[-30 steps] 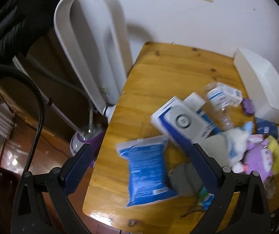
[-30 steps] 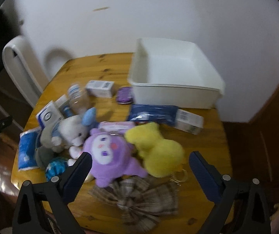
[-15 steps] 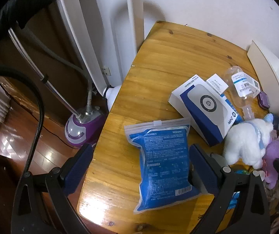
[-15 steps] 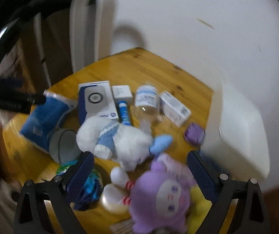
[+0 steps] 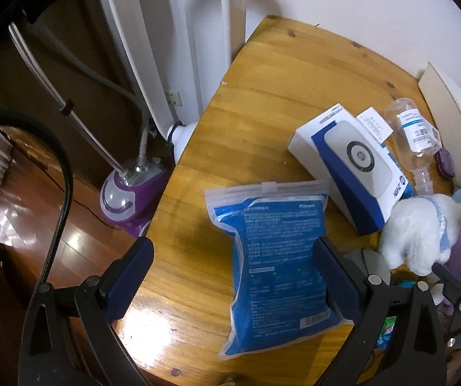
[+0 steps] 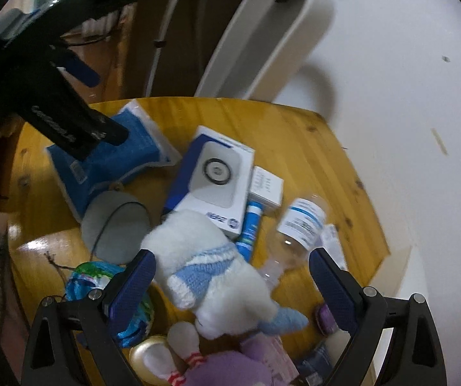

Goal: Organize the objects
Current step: 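Grasp the blue ice pack with the left tool while the right tool grasps the white bunny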

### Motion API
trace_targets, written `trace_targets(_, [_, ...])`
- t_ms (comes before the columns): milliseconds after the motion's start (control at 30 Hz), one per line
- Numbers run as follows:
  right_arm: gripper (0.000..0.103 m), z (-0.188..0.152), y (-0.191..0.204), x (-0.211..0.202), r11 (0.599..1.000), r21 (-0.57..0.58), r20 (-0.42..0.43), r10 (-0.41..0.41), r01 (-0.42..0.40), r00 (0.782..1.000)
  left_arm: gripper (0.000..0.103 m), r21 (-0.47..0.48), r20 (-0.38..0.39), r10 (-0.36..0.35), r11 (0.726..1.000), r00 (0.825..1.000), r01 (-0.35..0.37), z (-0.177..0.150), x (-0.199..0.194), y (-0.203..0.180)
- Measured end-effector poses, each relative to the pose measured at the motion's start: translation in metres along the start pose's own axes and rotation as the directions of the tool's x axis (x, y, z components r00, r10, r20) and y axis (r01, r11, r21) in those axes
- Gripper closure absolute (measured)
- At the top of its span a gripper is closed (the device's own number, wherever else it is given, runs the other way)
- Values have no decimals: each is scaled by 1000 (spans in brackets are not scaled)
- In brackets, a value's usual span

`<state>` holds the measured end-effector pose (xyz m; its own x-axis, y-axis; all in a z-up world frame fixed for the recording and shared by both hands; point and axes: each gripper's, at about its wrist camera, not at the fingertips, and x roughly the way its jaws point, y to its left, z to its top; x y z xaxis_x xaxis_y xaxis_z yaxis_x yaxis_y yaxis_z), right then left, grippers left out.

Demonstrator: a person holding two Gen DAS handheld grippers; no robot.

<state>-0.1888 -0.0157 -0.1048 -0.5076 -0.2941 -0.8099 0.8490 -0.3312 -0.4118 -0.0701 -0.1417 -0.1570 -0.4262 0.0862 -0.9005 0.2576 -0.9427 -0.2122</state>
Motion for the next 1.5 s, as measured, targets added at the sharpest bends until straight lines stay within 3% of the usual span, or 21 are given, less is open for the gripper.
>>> trace_targets(233, [6,5,3,12,994,-41,-36,96,-98,995,3,-25,-16,-27,999,1000,27,1,8,2])
trace_targets(433, [7,-2,23,36,987,-121,-123,89,-104,988,3,-32,-32,-55,998,998,54,5,15,1])
trace_targets(467, [10,-3,26,38,987,-128,-127,84,-101,988,3,-32,-38,-59,998,998,58,6,17,0])
trace_targets(533, [27,-4,29,41,987,-134,-139,73,-92,988,3,-34,-62,-75,997,995,73,7,21,-3])
trace_targets(633, [31,-4,26,42,989,-117,-137,69,-85,988,4,-1,-131,-94,995,987,95,8,34,-12])
trace_targets(733, [44,-3,19,41,994,-83,-134,64,-75,989,13,22,-153,-88,995,984,92,6,40,-17])
trace_targets(800, [45,-2,13,41,995,-44,-140,85,-92,987,19,26,-163,-82,996,983,88,7,43,-18])
trace_targets(1100, [47,-4,11,36,996,-6,-129,90,-91,988,44,34,-146,-61,997,987,66,23,42,-15])
trace_targets(1267, [49,-4,5,28,995,38,-113,99,-95,989,47,27,-135,-48,998,990,52,30,40,-12])
trace_targets(1467, [49,-4,-5,11,992,93,-76,97,-90,992,47,55,-63,-38,998,997,42,38,17,-12])
trace_targets(1500, [49,-4,-5,8,991,97,-73,95,-87,993,47,58,-49,-41,997,998,44,22,11,-17])
